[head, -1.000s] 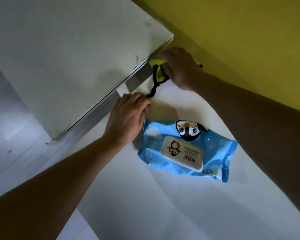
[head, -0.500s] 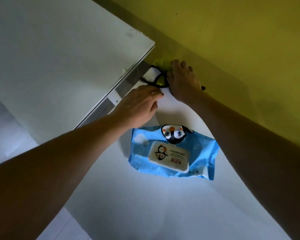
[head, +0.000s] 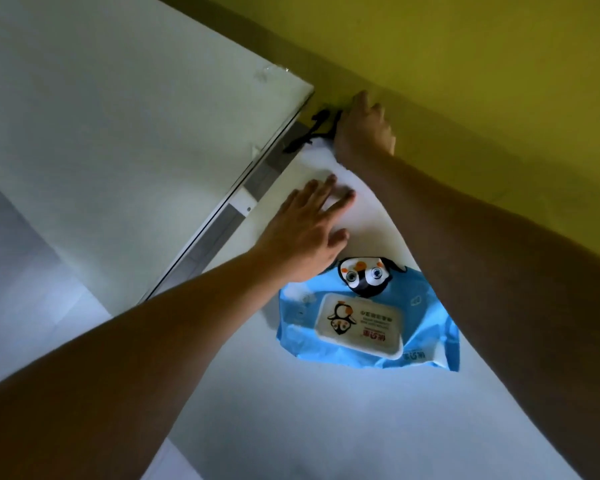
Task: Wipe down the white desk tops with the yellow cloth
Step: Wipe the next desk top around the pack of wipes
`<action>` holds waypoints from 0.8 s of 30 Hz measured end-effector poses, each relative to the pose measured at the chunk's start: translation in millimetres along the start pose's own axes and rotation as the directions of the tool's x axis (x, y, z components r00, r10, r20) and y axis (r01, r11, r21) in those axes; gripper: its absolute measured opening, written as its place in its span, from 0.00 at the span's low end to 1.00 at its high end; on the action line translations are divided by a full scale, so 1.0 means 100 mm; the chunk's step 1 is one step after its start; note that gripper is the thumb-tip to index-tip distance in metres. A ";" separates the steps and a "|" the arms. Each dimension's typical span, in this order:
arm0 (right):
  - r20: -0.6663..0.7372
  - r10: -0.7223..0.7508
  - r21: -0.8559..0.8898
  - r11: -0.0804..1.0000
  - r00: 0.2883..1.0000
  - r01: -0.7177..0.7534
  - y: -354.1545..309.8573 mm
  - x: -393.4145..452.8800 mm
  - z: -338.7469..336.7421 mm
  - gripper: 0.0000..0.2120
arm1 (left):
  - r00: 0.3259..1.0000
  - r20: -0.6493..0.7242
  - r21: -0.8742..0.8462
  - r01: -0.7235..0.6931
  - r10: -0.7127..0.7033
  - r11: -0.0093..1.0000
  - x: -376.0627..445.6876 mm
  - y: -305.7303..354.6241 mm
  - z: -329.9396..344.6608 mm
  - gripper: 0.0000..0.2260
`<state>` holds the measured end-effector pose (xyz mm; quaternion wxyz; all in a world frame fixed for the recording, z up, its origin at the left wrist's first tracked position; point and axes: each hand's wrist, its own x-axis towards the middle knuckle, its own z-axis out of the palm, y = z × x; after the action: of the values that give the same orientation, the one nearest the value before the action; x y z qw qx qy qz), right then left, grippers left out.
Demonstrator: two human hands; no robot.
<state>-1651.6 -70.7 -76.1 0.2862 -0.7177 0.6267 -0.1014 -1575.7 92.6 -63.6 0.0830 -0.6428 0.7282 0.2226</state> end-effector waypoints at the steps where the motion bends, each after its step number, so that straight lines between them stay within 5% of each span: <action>1: -0.001 -0.009 0.038 0.999 1.000 0.009 -0.03 0.01 0.03 0.20 | 1.000 0.004 -0.005 0.010 -0.010 1.000 -0.01 0.00 -0.01 0.34; 4: -0.109 -0.044 0.110 0.992 0.993 0.056 0.07 -0.07 0.07 0.22 | 1.000 0.009 -0.022 0.020 -0.020 1.000 -0.02 0.02 -0.04 0.31; 7: -0.186 0.118 0.106 0.989 0.975 -0.100 0.29 -0.18 -0.08 0.21 | 1.000 0.014 -0.032 0.018 -0.018 0.999 -0.02 0.03 -0.06 0.31; 11: -0.255 -0.163 -0.055 0.986 0.953 0.155 0.54 -0.32 -0.05 0.17 | 1.000 0.004 -0.009 0.013 -0.013 1.000 -0.01 0.01 -0.04 0.32; 14: -0.228 -0.345 -0.162 0.935 0.910 0.314 0.63 -0.36 -0.01 0.23 | 1.000 -0.012 -0.017 0.007 -0.007 1.000 -0.02 0.01 -0.01 0.33; 17: -0.122 -0.370 -0.136 0.926 0.921 0.353 0.57 -0.28 -0.06 0.30 | 1.000 -0.015 -0.026 0.001 -0.002 1.000 -0.01 0.01 -0.01 0.33; 24: -0.108 -0.392 0.134 0.905 0.913 0.404 0.71 -0.08 -0.10 0.22 | 1.000 0.001 -0.030 0.015 -0.015 0.999 -0.01 0.00 -0.02 0.32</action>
<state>-1718.1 -69.7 -104.5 0.2891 -0.8018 0.4678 -0.2338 -1575.6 92.3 -61.0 0.0752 -0.6494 0.7199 0.2330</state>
